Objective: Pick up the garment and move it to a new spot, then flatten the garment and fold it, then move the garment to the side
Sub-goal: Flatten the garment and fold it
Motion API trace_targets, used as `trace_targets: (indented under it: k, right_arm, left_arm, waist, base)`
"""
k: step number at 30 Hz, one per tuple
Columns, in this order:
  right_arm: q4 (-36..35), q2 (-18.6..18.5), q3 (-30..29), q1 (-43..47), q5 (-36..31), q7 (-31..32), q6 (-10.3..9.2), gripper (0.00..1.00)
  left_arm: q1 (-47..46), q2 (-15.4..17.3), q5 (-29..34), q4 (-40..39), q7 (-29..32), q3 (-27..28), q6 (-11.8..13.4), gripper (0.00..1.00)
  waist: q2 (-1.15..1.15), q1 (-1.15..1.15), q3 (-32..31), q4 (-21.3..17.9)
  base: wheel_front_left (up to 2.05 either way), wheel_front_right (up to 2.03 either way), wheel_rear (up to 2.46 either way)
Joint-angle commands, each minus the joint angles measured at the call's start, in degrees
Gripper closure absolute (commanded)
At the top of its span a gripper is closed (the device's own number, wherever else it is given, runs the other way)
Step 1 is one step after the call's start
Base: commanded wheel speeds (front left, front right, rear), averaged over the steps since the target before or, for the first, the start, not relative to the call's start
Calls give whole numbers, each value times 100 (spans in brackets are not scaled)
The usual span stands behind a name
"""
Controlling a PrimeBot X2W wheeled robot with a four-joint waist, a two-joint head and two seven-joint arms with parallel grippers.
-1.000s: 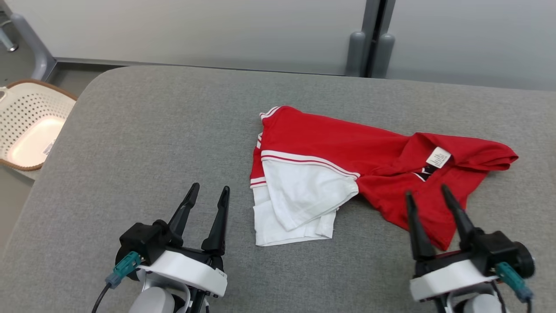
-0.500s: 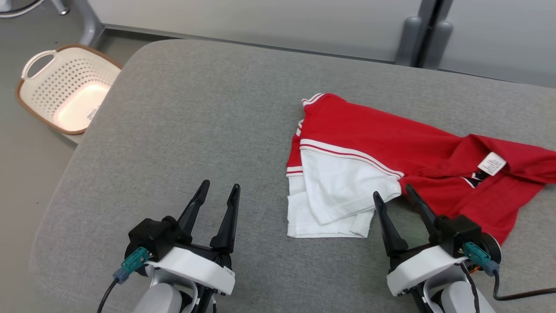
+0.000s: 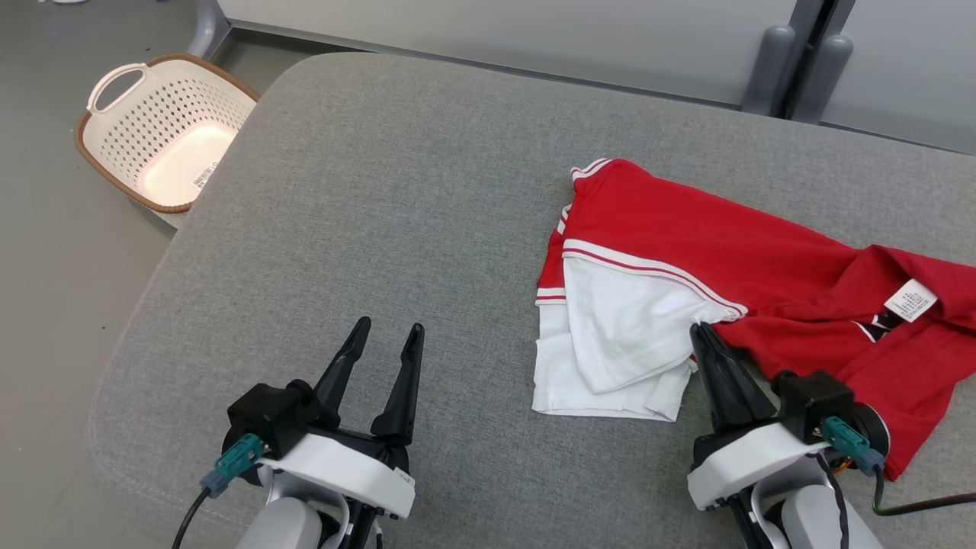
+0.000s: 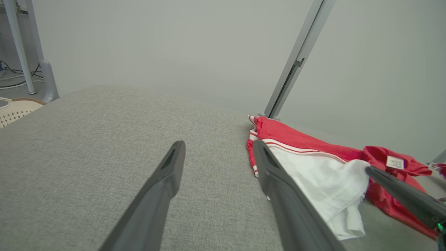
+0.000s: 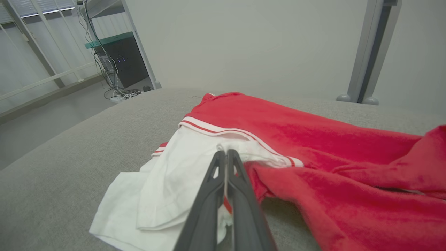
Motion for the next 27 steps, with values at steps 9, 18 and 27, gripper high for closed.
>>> trace_targets:
  k: [9,18,27]
  right_arm:
    - [-384,-196,178,-374,33,206,-3,100]
    - [-537,-950,43,-1981,81,1179,-3,100]
    - [512,-1731,-329,-3938,70,1924,-3,100]
  left_arm:
    - [-34,20,-37,4,2,-40,42,0]
    - [-195,17,-203,-108,2,-288,32,0]
    - [-411,21,-561,-222,2,-746,71,0]
  waist:
    - [0,0,-94,41]
    - [0,0,264,353]
    - [0,0,849,856]
  base:
    - [0,0,0]
    - [0,0,0]
    - [0,0,0]
